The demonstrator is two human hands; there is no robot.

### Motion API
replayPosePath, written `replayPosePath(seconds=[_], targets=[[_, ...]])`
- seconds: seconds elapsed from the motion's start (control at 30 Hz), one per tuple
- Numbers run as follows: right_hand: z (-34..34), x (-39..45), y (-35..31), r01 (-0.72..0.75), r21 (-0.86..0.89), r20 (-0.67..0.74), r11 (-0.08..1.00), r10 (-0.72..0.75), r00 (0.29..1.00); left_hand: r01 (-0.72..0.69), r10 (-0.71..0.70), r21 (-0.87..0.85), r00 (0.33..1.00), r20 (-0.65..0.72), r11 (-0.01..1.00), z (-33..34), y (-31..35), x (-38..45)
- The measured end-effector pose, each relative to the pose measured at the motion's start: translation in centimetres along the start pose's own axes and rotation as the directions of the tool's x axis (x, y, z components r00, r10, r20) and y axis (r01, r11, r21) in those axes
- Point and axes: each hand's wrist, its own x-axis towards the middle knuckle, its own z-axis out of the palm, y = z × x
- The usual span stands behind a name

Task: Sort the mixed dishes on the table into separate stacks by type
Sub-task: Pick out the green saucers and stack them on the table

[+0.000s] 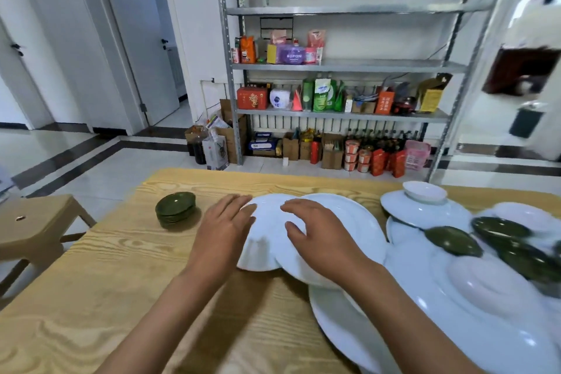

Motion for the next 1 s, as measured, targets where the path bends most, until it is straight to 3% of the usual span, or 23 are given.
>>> replayPosePath(seconds=[0.23, 0.43, 0.57, 0.8, 1.0], targets=[[-6.9, -6.7, 4.6, -0.182, 0.122, -0.237, 0.976, 0.207, 0.949, -0.108, 0.100, -0.229, 0.994, -0.047, 0.967, 0.1, 11.6, 1.8], [-11.7, -8.7, 9.9, -0.453, 0.157, -0.374, 0.878, 0.477, 0.795, -0.205, 0.216, -0.310, 0.976, 0.001, 0.928, 1.9, 18.8, 3.7], [-13.9, -8.7, 13.0, -0.663, 0.126, -0.285, 0.738, 0.667, 0.688, -0.215, 0.248, -0.331, 0.967, 0.060, 0.919, 3.2, 21.7, 4.7], [-14.2, -8.7, 15.2, -0.721, 0.001, -0.180, 0.693, 0.709, 0.682, -0.185, 0.237, -0.348, 0.965, 0.113, 0.919, 4.5, 23.9, 4.8], [-14.0, -8.3, 15.6, -0.725, 0.027, -0.173, 0.688, 0.718, 0.675, -0.159, 0.219, -0.358, 0.966, 0.134, 0.920, 4.3, 24.0, 4.5]])
